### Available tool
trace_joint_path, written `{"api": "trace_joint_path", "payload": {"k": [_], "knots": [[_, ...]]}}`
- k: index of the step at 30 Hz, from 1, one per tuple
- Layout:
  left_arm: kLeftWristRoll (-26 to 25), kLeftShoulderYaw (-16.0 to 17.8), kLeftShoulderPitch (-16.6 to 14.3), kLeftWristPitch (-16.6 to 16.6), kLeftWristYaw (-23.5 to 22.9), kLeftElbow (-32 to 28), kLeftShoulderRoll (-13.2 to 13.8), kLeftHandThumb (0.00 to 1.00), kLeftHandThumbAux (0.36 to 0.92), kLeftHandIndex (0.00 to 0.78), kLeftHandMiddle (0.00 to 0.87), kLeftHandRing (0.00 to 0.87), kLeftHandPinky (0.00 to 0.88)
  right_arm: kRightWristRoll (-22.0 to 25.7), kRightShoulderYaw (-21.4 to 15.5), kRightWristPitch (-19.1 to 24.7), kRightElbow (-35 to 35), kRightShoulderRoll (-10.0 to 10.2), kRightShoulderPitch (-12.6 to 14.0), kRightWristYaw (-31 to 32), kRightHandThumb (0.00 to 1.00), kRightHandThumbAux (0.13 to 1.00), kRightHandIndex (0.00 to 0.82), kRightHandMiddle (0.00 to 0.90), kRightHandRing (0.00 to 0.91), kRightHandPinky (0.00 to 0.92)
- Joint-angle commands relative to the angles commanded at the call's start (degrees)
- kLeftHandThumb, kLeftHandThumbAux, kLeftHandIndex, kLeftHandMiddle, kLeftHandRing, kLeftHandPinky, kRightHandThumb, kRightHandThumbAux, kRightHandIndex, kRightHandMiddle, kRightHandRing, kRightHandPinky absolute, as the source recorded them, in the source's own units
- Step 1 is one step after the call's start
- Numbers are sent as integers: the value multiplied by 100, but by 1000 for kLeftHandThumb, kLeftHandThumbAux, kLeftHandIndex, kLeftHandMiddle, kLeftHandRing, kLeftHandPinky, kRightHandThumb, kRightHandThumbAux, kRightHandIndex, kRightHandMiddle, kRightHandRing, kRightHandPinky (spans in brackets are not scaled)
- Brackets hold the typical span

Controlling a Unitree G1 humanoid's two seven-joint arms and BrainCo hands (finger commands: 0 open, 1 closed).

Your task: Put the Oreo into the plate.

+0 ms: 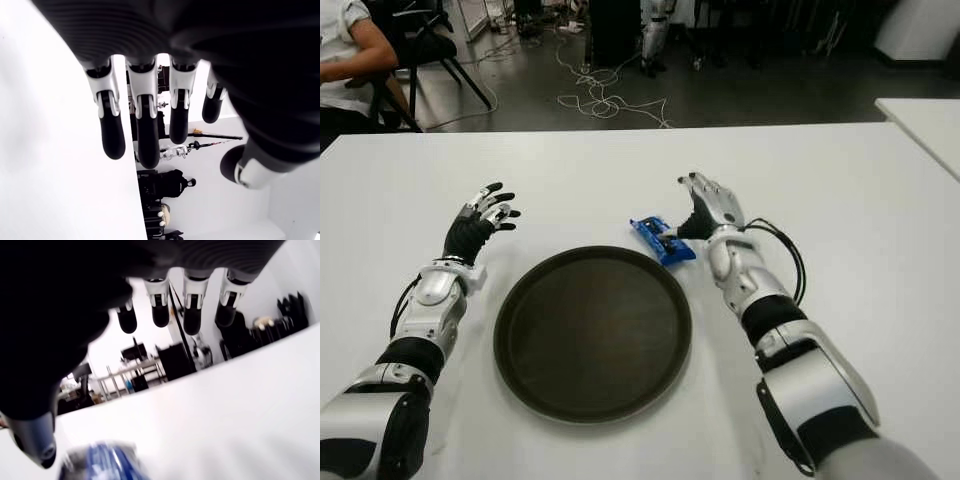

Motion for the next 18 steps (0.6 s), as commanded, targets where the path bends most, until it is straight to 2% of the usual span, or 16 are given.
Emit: {"api": "trace_joint_path", "payload": {"k": [6, 10, 14, 18], "knots": [[20, -11, 5, -9, 16, 5, 5, 754, 595, 148, 215, 336, 322, -82, 101, 22, 88, 1, -30, -2, 0, 710, 61, 107, 134, 167], [28, -17, 12, -45, 6, 3, 0, 736, 595, 154, 223, 334, 340, -120, 166, 131, 119, 6, -61, -1, 0, 729, 75, 116, 139, 166], [46, -26, 30, -102, 14, -5, -7, 725, 595, 152, 225, 323, 339, -138, 224, 258, 108, 3, -73, 6, 0, 759, 114, 148, 172, 215], [63, -30, 50, -141, 41, -30, -19, 733, 605, 154, 226, 323, 344, -184, 299, 529, 39, 3, -93, 167, 0, 756, 107, 129, 149, 179]]}}
